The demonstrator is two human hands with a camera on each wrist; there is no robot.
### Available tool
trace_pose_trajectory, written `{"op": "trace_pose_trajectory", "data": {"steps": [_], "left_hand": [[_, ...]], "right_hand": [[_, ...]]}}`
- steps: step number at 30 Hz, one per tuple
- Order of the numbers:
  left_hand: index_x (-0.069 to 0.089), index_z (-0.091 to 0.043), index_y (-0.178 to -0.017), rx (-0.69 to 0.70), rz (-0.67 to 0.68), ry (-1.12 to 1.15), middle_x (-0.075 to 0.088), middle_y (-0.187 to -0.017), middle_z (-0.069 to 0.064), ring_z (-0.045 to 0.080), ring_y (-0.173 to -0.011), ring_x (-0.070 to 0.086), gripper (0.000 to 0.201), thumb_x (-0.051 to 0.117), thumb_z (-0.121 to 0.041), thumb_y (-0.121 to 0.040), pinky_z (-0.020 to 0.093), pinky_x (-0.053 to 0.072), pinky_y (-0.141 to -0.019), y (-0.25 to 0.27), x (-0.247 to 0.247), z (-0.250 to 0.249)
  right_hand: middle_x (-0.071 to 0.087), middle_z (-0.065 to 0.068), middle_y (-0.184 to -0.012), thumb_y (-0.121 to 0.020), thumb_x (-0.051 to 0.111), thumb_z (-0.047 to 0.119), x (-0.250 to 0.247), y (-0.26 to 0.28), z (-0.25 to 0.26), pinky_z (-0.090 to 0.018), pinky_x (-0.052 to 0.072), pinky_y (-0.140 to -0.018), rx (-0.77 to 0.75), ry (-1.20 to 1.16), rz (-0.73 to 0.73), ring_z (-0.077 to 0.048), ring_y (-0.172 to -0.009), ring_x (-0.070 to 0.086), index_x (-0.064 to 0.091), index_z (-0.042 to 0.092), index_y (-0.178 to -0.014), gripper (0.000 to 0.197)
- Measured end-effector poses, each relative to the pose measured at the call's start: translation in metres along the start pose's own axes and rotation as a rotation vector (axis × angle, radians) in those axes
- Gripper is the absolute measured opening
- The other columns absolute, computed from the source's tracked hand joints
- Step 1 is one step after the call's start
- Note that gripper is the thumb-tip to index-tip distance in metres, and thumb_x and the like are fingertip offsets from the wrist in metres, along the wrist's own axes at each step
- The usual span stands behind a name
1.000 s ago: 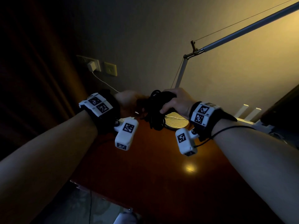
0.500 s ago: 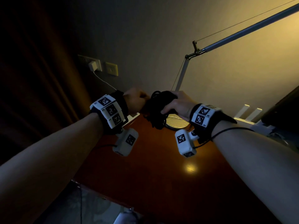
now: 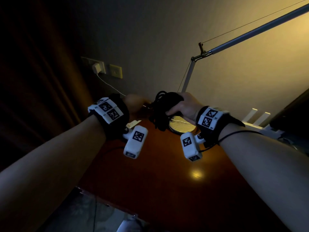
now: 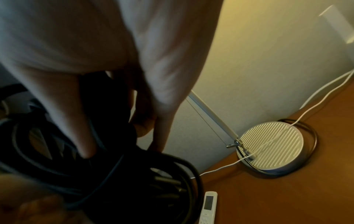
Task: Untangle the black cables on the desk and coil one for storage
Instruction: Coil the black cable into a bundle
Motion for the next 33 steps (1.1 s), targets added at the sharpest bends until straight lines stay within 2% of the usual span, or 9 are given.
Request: {"op": "trace_pose_trajectory", "data": {"steps": [4, 6, 8, 11, 14, 18, 22, 28, 33], "left_hand": [[0.059, -0.005, -0.090, 0.133, -0.137, -0.157, 0.062, -0.080, 0.007, 0.018, -0.069, 0.062, 0.014, 0.049, -0.012, -0.097, 0.030, 0.052, -0.068, 0.003, 0.009, -0.004], [0.061, -0.003, -0.111, 0.221, -0.163, -0.263, 0.066, -0.097, 0.007, 0.021, -0.089, 0.066, 0.020, 0.051, -0.014, -0.097, 0.028, 0.050, -0.075, 0.010, 0.012, -0.006], [0.055, -0.002, -0.127, 0.212, -0.072, -0.482, 0.063, -0.119, 0.007, 0.017, -0.108, 0.061, 0.032, 0.050, -0.015, -0.098, 0.020, 0.043, -0.086, 0.018, 0.015, -0.005], [0.066, -0.002, -0.098, 0.247, 0.001, -0.445, 0.065, -0.083, 0.002, 0.000, -0.062, 0.065, 0.019, 0.051, -0.013, -0.097, 0.018, 0.054, -0.058, 0.016, 0.015, -0.004], [0.063, -0.010, -0.076, 0.269, 0.052, -0.569, 0.061, -0.068, 0.000, -0.002, -0.047, 0.061, 0.022, 0.053, -0.014, -0.096, 0.017, 0.051, -0.044, 0.018, 0.017, -0.004], [0.065, -0.009, -0.075, 0.245, 0.118, -0.571, 0.067, -0.064, 0.001, 0.003, -0.054, 0.066, 0.019, 0.059, -0.012, -0.092, 0.021, 0.054, -0.047, 0.018, 0.017, -0.007], [0.069, -0.010, -0.087, 0.226, 0.161, -0.485, 0.073, -0.083, 0.007, 0.012, -0.074, 0.072, 0.006, 0.064, -0.011, -0.089, 0.030, 0.058, -0.059, 0.018, 0.015, -0.004], [0.066, -0.007, -0.082, 0.250, 0.116, -0.521, 0.070, -0.078, 0.005, 0.008, -0.064, 0.070, 0.009, 0.063, -0.002, -0.088, 0.025, 0.059, -0.057, 0.017, 0.016, -0.005], [0.068, -0.011, -0.089, 0.258, 0.095, -0.537, 0.073, -0.088, 0.009, 0.021, -0.081, 0.072, 0.006, 0.064, -0.007, -0.088, 0.037, 0.059, -0.079, 0.011, 0.008, -0.007]], "right_hand": [[0.073, -0.014, -0.100, -0.060, 0.076, -0.012, -0.005, 0.001, 0.002, -0.049, 0.049, -0.099, -0.028, 0.025, -0.039, -0.029, -0.101, 0.067, 0.073, 0.012, -0.087, 0.037], [0.072, -0.016, -0.100, -0.062, 0.073, -0.016, -0.007, 0.002, 0.002, -0.048, 0.050, -0.098, -0.020, -0.006, -0.057, -0.030, -0.100, 0.067, 0.072, 0.009, -0.089, 0.036], [0.071, -0.018, -0.102, -0.063, 0.071, -0.019, -0.008, 0.003, 0.001, -0.048, 0.050, -0.097, -0.008, -0.054, -0.062, -0.031, -0.101, 0.067, 0.071, 0.004, -0.092, 0.037], [0.072, -0.017, -0.100, -0.063, 0.070, -0.020, -0.009, 0.005, 0.000, -0.046, 0.051, -0.097, -0.004, -0.054, -0.029, -0.031, -0.101, 0.067, 0.071, 0.004, -0.091, 0.037], [0.071, -0.018, -0.099, -0.063, 0.068, -0.023, -0.008, 0.006, -0.002, -0.046, 0.051, -0.096, 0.004, -0.064, -0.022, -0.032, -0.101, 0.067, 0.070, 0.005, -0.089, 0.038], [0.069, -0.023, -0.104, -0.062, 0.065, -0.026, -0.009, 0.003, -0.002, -0.050, 0.051, -0.095, 0.006, -0.079, -0.043, -0.035, -0.102, 0.066, 0.069, 0.001, -0.095, 0.043], [0.067, -0.023, -0.111, -0.065, 0.061, -0.027, -0.007, 0.001, 0.001, -0.049, 0.051, -0.096, 0.003, -0.083, -0.041, -0.033, -0.106, 0.065, 0.065, -0.004, -0.112, 0.053], [0.064, -0.029, -0.112, -0.069, 0.048, -0.030, 0.003, -0.003, 0.005, -0.050, 0.050, -0.096, -0.028, -0.133, -0.019, -0.037, -0.108, 0.063, 0.067, 0.000, -0.103, 0.049], [0.065, -0.022, -0.099, -0.072, 0.039, -0.031, 0.002, -0.005, 0.003, -0.039, 0.055, -0.084, 0.014, -0.313, 0.019, -0.032, -0.099, 0.064, 0.065, -0.004, -0.098, 0.046]]}}
Point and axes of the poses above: each hand's wrist, its own y-axis away from the middle knuckle, its own x-axis out of the palm, z = x × y, the point moved 2 cm from there along -y, towards the middle knuckle
